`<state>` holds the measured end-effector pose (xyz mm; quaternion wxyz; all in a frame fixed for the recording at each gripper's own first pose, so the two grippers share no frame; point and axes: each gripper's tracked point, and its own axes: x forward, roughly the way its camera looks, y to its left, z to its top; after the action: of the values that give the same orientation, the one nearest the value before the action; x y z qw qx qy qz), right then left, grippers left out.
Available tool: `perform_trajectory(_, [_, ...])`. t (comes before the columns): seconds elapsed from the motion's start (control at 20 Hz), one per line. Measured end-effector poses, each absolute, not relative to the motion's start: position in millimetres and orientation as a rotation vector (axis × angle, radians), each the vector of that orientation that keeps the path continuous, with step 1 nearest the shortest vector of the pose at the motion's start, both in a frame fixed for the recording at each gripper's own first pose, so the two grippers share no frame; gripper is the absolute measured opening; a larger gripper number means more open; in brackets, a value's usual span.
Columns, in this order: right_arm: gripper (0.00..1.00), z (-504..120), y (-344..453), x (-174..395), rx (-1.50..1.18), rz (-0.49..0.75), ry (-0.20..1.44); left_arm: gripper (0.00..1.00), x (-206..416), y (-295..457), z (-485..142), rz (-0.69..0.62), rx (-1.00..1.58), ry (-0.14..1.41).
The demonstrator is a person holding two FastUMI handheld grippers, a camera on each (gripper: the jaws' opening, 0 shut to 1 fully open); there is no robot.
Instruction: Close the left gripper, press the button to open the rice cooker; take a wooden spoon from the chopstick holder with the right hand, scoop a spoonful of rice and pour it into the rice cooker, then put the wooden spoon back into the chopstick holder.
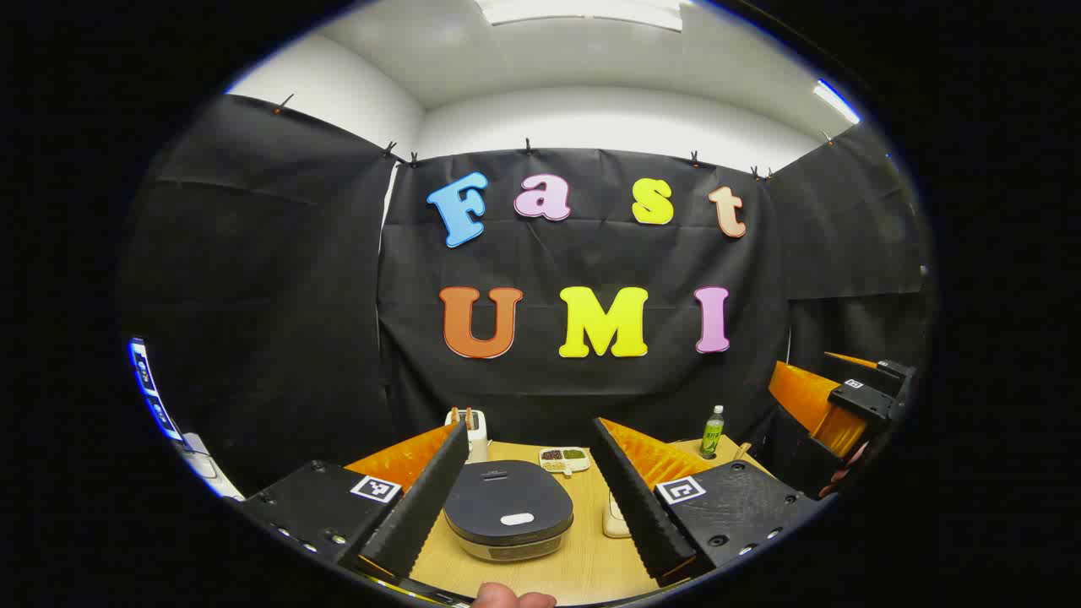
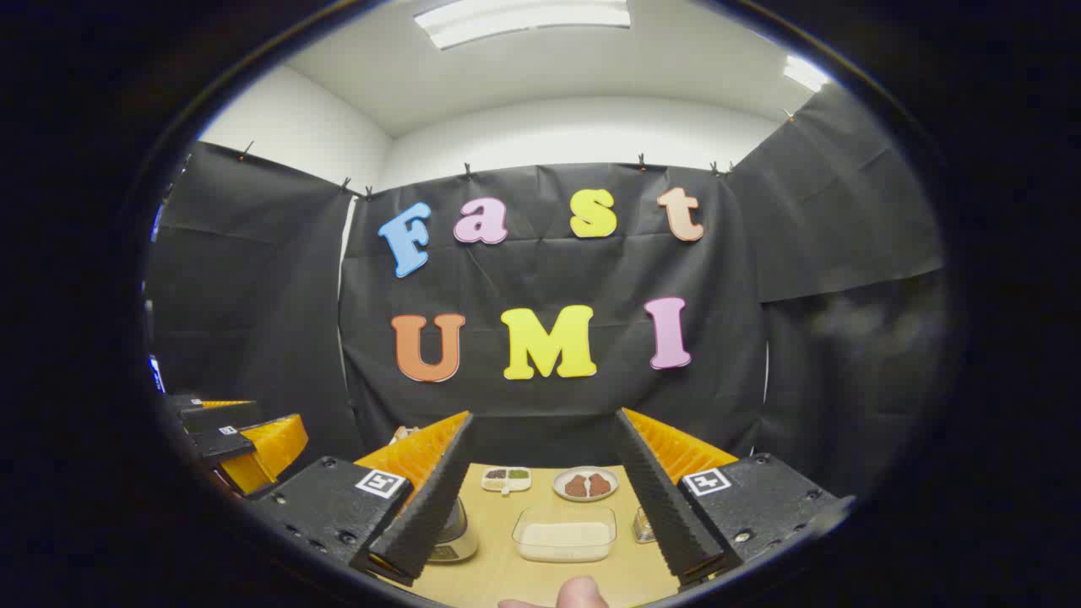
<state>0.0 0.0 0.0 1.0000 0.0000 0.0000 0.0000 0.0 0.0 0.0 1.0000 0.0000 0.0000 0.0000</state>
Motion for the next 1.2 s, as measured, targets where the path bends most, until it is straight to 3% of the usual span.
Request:
perform_trajectory(0.05, [1.00,-1,0,0,0.000,0.000,0.002,0.94,0,1,0,0.002,-0.008,0.002])
perform_trajectory(1.2, [1.00,12,-3,4,-0.021,-0.038,-0.008,0.94,6,18,-18,0.052,-0.046,0.031])
